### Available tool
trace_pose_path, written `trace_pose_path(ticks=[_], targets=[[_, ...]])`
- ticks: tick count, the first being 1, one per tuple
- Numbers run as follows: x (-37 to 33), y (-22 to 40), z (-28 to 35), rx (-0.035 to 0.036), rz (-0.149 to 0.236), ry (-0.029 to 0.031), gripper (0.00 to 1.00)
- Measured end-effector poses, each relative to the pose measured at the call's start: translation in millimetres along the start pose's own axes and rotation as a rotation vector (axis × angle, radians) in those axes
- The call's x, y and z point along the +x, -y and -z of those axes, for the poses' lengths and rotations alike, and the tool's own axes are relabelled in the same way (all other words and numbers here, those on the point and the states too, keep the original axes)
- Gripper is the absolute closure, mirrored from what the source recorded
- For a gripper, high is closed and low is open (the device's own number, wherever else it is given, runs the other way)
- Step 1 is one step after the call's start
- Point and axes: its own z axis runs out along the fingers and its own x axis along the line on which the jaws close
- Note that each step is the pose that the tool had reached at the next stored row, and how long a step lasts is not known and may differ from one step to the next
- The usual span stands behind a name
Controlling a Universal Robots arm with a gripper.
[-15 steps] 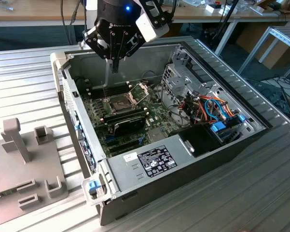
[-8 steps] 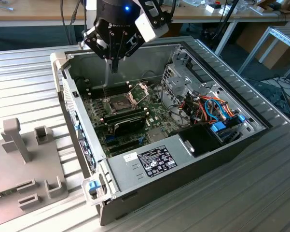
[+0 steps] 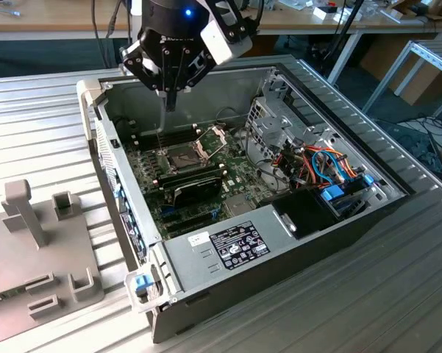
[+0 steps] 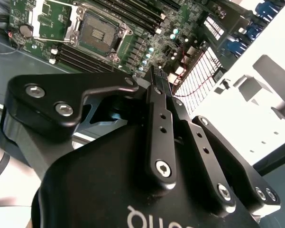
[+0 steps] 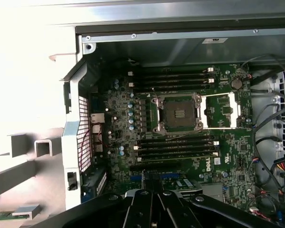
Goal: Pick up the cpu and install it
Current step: 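Reach for the cpu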
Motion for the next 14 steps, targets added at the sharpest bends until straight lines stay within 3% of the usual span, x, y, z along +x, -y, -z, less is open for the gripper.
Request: trace_pose_path(ticks=[11,14], targets=[[17.0,1.2,0.4,0.0000,0.000,0.0001,0.89],[25.7,1.8,0.6,0.0000,0.000,0.0001,0.89]])
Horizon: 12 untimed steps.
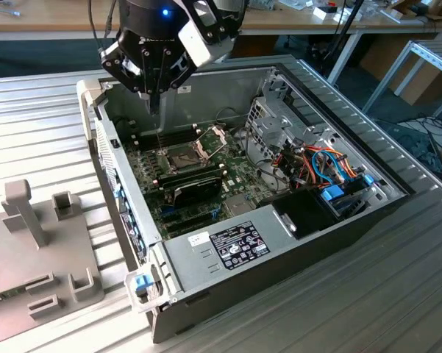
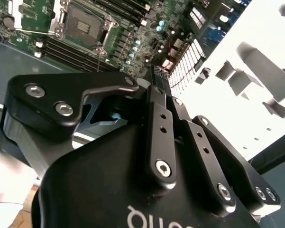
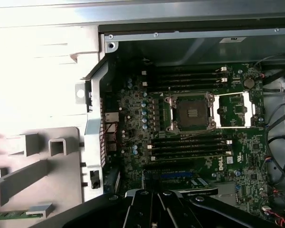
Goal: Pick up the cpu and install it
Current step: 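Reach for the cpu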
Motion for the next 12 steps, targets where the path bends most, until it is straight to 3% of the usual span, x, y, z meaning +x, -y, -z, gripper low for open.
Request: trace_pose_path(ticks=[2,12], targets=[[8.3,0.4,0.2,0.0000,0.000,0.0000,0.89],[34.2,1.6,0.8,0.0000,0.000,0.0000,0.89]])
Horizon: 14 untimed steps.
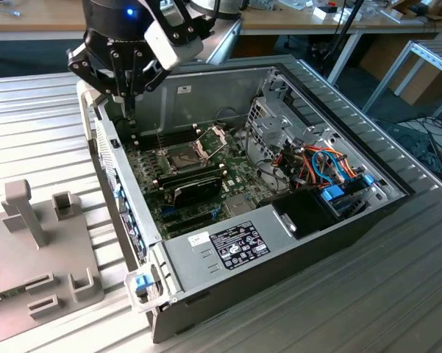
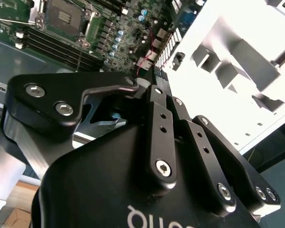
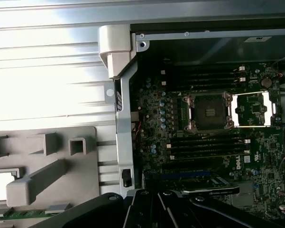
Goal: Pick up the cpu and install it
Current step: 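Reach for the cpu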
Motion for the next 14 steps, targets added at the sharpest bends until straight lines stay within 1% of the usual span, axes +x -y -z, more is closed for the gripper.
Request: trace_pose_path(ticks=[1,2,3,10,14], targets=[[2.6,0.1,0.1,0.0000,0.000,-0.0001,0.89],[7.4,0.3,0.2,0.0001,0.000,-0.0001,0.89],[10.7,0.5,0.3,0.0000,0.000,0.0000,0.89],[31.1,1.3,0.8,0.0000,0.000,-0.0001,0.89],[53.1,2.4,1.4,0.0000,0.000,0.0000,0.89]])
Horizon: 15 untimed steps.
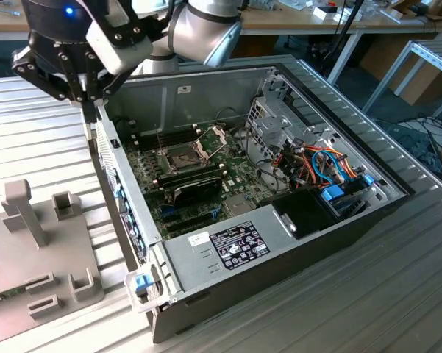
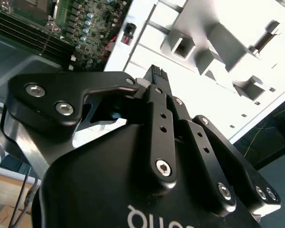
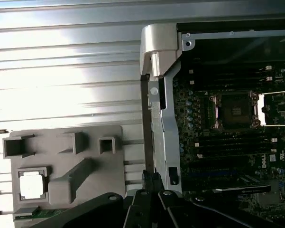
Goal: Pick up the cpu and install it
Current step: 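Reach for the cpu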
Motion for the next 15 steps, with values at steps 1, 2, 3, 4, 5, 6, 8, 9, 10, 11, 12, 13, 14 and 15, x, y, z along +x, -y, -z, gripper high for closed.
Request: trace_pose_path(ticks=[1,2,3,4,5,6,8,9,10,11,12,13,14,15], targets=[[5.1,0.3,0.2,0.0001,0.000,0.0000,0.89],[8.3,0.4,0.2,0.0001,0.000,0.0000,0.89],[11.4,0.6,0.4,0.0001,0.000,-0.0001,0.89],[17.4,0.9,0.5,0.0000,0.000,0.0000,0.89],[21.2,1.2,0.5,0.0000,0.000,0.0000,0.89],[24.2,1.3,0.6,0.0000,0.000,0.0000,0.89],[32.6,1.8,0.9,0.0001,0.000,-0.0001,0.89],[35.3,1.9,1.0,0.0001,0.000,-0.0001,0.89],[38.8,2.1,1.0,0.0001,0.000,0.0000,0.89],[41.0,2.3,1.1,0.0000,0.000,0.0000,0.89],[43.4,2.4,1.2,0.0001,0.000,-0.0001,0.89],[45.7,2.5,1.2,0.0000,0.000,0.0000,0.89],[47.8,2.6,1.2,0.0000,0.000,0.0000,0.89],[50.5,2.8,1.3,0.0000,0.000,0.0000,0.89]])
